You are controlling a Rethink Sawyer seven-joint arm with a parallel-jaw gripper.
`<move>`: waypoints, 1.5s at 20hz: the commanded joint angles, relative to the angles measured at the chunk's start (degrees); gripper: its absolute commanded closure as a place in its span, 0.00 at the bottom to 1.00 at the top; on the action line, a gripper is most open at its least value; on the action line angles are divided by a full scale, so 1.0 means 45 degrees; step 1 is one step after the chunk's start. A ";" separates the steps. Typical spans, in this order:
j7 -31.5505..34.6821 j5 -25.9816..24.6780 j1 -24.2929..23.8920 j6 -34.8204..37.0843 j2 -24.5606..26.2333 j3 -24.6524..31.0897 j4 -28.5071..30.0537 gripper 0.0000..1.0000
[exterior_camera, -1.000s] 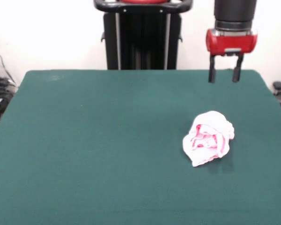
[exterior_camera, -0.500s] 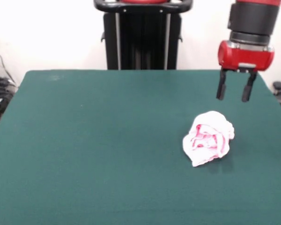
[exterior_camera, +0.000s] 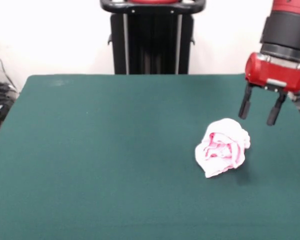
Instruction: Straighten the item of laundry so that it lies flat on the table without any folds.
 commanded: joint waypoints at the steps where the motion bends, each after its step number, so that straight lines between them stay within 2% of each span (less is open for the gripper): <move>1: 0.4432 0.1372 0.0583 0.0948 0.1978 -0.0355 -0.0607 0.00; 3: 0.4437 0.1376 0.0529 0.0550 0.2061 0.0014 -0.0369 0.00; 6: 0.4571 0.1305 0.0784 0.0626 0.2185 -0.0091 -0.0127 0.00; 9: 0.5080 0.1447 0.1400 0.0719 0.2804 -0.0840 -0.0215 0.00; 13: 0.5986 0.2188 0.2253 0.0795 0.3976 -0.1573 -0.0556 0.00; 19: 0.6588 0.2903 0.2861 0.0858 0.4989 -0.1464 -0.0953 0.00; 21: 0.6630 0.3018 0.2733 0.0734 0.4876 -0.0973 -0.0805 0.00; 24: 0.6595 0.3172 0.2395 -0.0264 0.4701 -0.0038 -0.0495 0.00; 27: 0.6921 0.3537 0.2644 -0.0477 0.4955 -0.0227 -0.0610 0.00; 28: 0.6799 0.3650 0.2686 -0.0467 0.5016 -0.0277 -0.0677 1.00; 30: 0.6904 0.3739 0.2736 -0.0153 0.4878 -0.0334 -0.0626 1.00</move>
